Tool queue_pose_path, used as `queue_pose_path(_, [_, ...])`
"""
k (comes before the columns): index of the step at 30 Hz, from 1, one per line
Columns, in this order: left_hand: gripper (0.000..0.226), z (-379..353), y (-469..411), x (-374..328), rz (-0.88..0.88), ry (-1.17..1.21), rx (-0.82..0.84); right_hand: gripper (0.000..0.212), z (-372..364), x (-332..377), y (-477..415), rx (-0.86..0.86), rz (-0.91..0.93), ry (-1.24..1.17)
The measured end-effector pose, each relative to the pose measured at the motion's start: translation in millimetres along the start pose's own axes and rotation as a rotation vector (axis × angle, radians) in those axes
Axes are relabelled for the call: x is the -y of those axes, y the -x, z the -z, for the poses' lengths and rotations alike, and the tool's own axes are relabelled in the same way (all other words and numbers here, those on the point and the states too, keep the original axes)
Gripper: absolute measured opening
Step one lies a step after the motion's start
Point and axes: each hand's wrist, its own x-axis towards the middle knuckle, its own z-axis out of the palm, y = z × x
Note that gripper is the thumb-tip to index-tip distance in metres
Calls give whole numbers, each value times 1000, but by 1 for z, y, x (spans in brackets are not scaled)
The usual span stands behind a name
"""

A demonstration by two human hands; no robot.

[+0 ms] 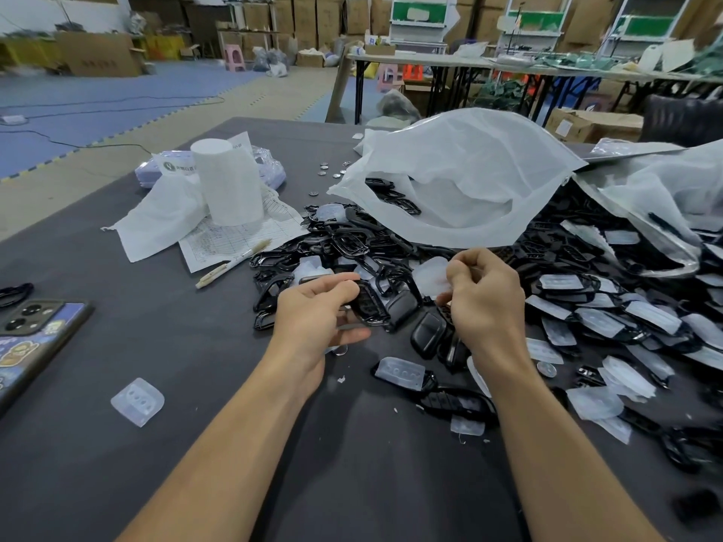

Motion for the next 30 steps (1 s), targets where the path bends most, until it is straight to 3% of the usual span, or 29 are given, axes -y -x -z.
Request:
queue_pose_path(5, [16,-4,1,3,-24,-20,83,22,-4,-9,-7,46,-43,-18])
queue_pose_path(9, [22,-2,-2,5,-70,-63,102,15,-6,-7,-7,57,26,-33])
queue_pose_path(13, [26,-4,-6,9,-122,-121,99,10,-4,-4,-3,-50,161,190])
queue_pose_path(18, [34,-5,-8,15,-199,-208,103,12,-4,-4,3,-18,65,125])
queue_pose_path(23, [32,-6,-6,14,-193,-196,137,17,-5,-6,5,-39,225,278])
queue_pose_path(30, [32,-5,-10,16,-207,-221,135,23,-6,-10,3,-54,137,173])
